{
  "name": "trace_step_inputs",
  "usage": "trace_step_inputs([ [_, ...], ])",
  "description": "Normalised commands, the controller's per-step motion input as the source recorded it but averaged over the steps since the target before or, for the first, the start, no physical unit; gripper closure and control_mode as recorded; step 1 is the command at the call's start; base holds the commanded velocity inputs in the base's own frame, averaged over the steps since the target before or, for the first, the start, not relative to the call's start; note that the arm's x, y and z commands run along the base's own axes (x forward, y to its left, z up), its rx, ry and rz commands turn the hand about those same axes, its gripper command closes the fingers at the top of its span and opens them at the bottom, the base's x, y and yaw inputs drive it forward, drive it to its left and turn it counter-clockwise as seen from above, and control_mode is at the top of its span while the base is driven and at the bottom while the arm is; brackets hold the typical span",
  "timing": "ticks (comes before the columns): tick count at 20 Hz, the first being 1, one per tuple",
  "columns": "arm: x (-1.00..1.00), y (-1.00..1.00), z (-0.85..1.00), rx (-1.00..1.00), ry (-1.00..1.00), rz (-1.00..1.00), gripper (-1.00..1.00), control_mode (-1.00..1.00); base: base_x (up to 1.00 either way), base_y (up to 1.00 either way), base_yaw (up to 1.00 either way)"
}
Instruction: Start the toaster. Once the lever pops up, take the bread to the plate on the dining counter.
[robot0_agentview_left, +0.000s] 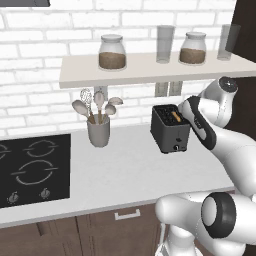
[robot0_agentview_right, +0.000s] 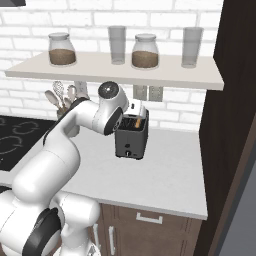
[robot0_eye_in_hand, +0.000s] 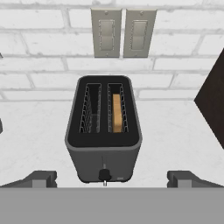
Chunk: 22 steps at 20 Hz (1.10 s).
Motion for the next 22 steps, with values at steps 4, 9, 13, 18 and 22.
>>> trace_step_inputs([
  [4,0.00,0.00,0.00,0.00,0.00,0.00,-1.00,-1.00,0.00,0.00,0.00],
  [9,0.00,0.00,0.00,0.00,0.00,0.00,-1.00,-1.00,0.00,0.00,0.00],
  [13,0.00,0.00,0.00,0.00,0.00,0.00,-1.00,-1.00,0.00,0.00,0.00],
  [18,0.00,0.00,0.00,0.00,0.00,0.00,-1.00,-1.00,0.00,0.00,0.00],
  [22,0.00,0.00,0.00,0.00,0.00,0.00,-1.00,-1.00,0.00,0.00,0.00],
])
